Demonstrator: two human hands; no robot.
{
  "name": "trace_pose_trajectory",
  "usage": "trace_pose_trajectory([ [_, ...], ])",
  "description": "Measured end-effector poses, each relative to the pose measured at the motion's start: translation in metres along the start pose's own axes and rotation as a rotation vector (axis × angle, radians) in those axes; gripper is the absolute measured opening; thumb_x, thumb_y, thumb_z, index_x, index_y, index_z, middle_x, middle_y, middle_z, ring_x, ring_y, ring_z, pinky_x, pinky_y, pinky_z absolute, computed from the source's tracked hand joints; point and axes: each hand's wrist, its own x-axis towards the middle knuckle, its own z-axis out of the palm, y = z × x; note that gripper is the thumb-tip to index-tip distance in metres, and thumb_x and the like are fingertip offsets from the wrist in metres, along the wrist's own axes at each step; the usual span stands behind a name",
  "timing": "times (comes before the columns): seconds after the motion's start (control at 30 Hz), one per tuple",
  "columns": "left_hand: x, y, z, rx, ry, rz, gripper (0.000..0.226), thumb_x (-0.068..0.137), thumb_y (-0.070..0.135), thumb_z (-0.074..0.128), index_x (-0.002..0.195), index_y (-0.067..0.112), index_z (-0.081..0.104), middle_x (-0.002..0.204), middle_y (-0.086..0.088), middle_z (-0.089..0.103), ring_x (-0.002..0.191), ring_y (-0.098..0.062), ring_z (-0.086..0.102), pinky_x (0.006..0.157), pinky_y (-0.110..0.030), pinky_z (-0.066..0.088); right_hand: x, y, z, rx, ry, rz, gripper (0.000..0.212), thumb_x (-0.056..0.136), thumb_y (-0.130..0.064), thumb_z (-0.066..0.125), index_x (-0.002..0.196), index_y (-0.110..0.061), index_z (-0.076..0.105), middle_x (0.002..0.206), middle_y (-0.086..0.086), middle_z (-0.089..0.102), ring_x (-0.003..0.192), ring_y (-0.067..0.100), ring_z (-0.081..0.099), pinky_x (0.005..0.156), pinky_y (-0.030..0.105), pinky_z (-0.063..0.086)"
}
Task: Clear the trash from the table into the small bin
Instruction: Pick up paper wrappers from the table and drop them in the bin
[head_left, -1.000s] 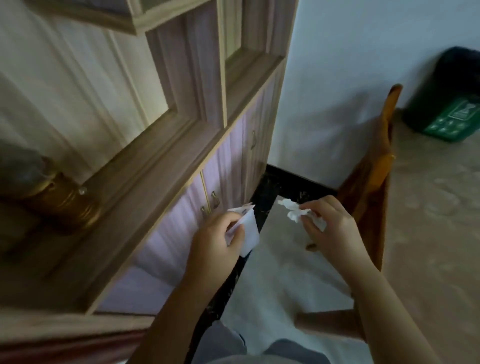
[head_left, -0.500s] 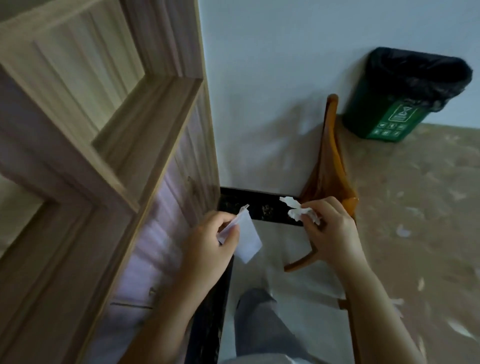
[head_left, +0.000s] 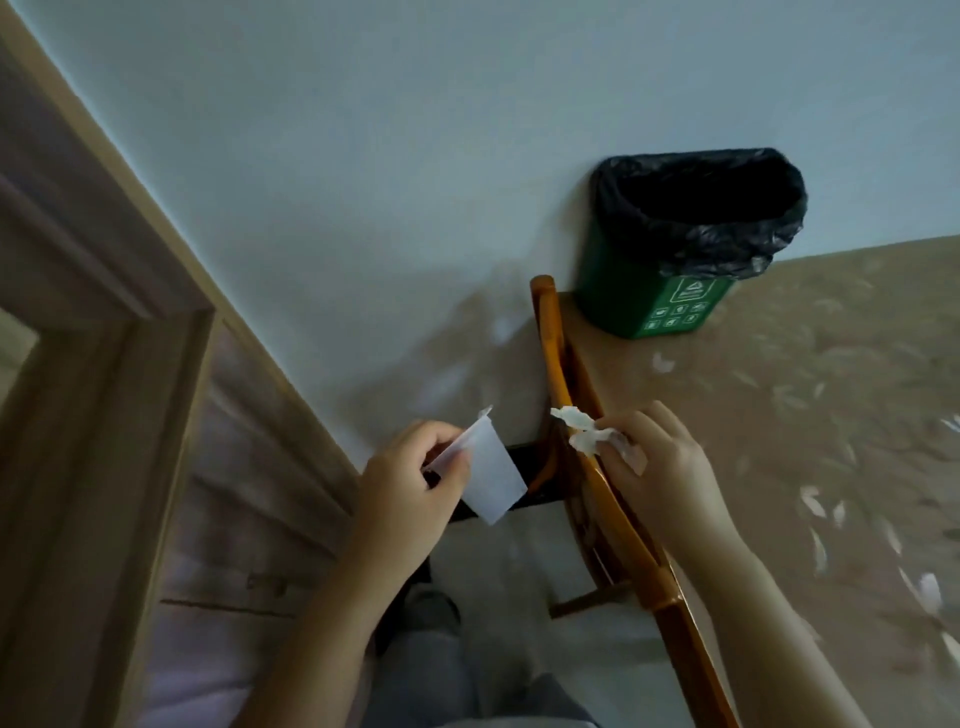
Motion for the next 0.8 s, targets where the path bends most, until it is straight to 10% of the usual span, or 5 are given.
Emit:
trace_pose_trajectory([
  [0.33, 0.189, -0.018, 0.014, -0.166, -0.19, 0.222, 0.004, 0.084, 0.013, 0.061, 0.085, 0.017, 0.061, 0.078, 0.001, 0.062, 0.073, -0.008, 0.057, 0.055, -0.008, 0.041, 0.113, 0.031, 0.012, -0.207, 0.265, 0.278, 0.008, 0.076, -0.004, 0.066, 0.078, -0.007, 0.059, 0.079, -0.005, 0.042, 0.069, 0.014, 0.043, 0.056, 0.014, 0.028],
  [0.53, 0.275, -0.004, 0.023, -0.284, -0.253, 0.352, 0.006, 0.083, 0.012, 0.061, 0.087, 0.009, 0.063, 0.079, -0.002, 0.065, 0.072, -0.011, 0.059, 0.058, -0.006, 0.041, 0.17, 0.044, 0.002, -0.258, 0.411, 0.365, 0.011, 0.078, -0.005, 0.063, 0.089, -0.008, 0.064, 0.087, 0.006, 0.057, 0.079, 0.023, 0.054, 0.063, 0.036, 0.045],
  [0.8, 0.329, 0.008, 0.042, -0.424, -0.249, 0.374, 0.005, 0.085, 0.02, 0.062, 0.085, 0.025, 0.062, 0.076, 0.01, 0.064, 0.074, -0.005, 0.059, 0.062, -0.008, 0.043, 0.228, 0.085, -0.035, -0.277, 0.527, 0.393, 0.011, 0.079, -0.008, 0.062, 0.087, -0.014, 0.065, 0.089, 0.004, 0.059, 0.076, 0.017, 0.05, 0.065, 0.029, 0.038],
])
